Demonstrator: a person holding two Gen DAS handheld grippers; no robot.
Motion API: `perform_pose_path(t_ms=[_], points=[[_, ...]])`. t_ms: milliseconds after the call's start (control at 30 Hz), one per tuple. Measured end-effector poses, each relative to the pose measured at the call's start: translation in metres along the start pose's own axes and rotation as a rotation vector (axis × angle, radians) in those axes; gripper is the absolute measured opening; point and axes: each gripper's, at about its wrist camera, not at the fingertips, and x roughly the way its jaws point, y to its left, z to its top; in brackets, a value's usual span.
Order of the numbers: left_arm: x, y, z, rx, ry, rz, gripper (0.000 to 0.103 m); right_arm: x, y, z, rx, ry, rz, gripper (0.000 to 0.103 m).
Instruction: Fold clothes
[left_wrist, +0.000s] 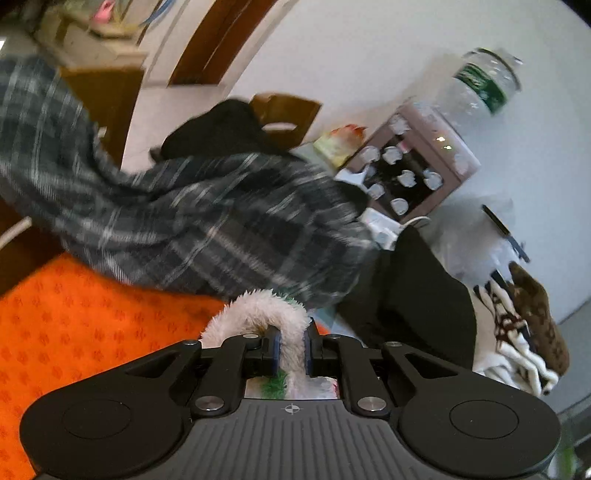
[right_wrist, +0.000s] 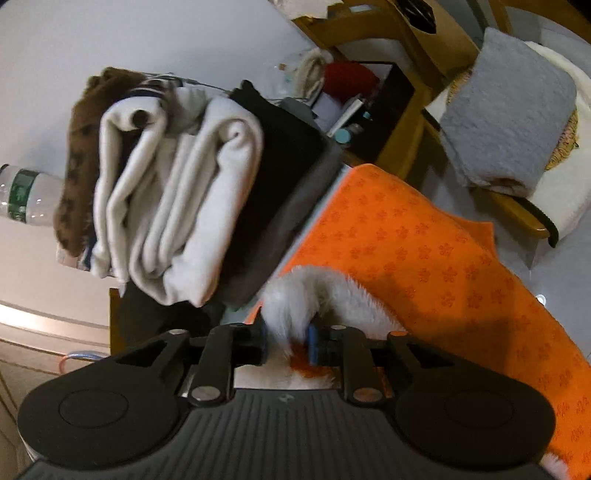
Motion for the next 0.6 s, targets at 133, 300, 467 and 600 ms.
perform_pose_path(t_ms=[133,300,467,600], points=[[-0.011,0.01,0.006,-0.123,0.011,-0.144,0.057,-0.009,0.002,0.005,-0.002,-0.038,0.051,0.047],[-0.052,-0.004,0.01,-0.035,-0.058,-0.244,0.081,-0.051,0.033,0.007,-0.181,-0.096,0.152,0.058],[-0.08,-0.036,-0.013,0.215,-0.041,-0.248,0.085,-0.085,0.07,-0.017,-0.479,-0.074,0.12,0.06],[-0.084,-0.059,-0.055,0.454,0.034,-0.238,0.085,-0.094,0.087,-0.059,-0.689,-0.017,0.076,0.061]])
